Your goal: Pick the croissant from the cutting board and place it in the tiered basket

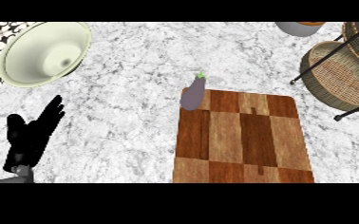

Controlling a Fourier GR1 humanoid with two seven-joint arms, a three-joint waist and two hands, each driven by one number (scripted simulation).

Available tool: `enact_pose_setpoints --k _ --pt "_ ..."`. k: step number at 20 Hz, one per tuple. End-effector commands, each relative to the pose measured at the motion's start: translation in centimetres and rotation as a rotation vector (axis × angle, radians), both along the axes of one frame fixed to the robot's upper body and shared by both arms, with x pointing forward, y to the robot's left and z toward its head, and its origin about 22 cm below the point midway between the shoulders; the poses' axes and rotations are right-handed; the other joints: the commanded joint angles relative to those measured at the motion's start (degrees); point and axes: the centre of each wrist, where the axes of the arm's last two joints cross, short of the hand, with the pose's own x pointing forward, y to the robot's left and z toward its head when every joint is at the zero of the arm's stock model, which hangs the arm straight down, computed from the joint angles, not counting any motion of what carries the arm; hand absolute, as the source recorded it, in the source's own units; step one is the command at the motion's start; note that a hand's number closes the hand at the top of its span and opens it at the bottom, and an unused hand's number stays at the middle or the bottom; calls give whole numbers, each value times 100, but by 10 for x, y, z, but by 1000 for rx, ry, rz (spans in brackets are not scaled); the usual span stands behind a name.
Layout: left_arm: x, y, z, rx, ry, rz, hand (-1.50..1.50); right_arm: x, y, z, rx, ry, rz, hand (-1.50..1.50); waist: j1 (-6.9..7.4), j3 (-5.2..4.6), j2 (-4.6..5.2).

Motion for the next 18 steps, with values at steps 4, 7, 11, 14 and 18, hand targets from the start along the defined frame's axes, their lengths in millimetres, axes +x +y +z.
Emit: enact_pose_setpoints --k 4,7,11,14,18 --pt "-7 -1 3 1 1 2 0 -15 -36 32 -67 148 15 150 20 10 -10" --pt "-7 -9 -3 -13 14 1 0 -15 -39 27 -76 197 14 150 8 11 -8" --pt "11 -12 4 -4 -2 -12 0 -13 -33 30 -66 293 5 150 41 9 21" --pt "-2 11 1 -4 5 -5 0 -12 -36 20 70 290 -60 150 48 9 16" --pt "0 -2 3 6 6 -7 0 -20 -58 0 304 413 -186 -150 49 14 15"
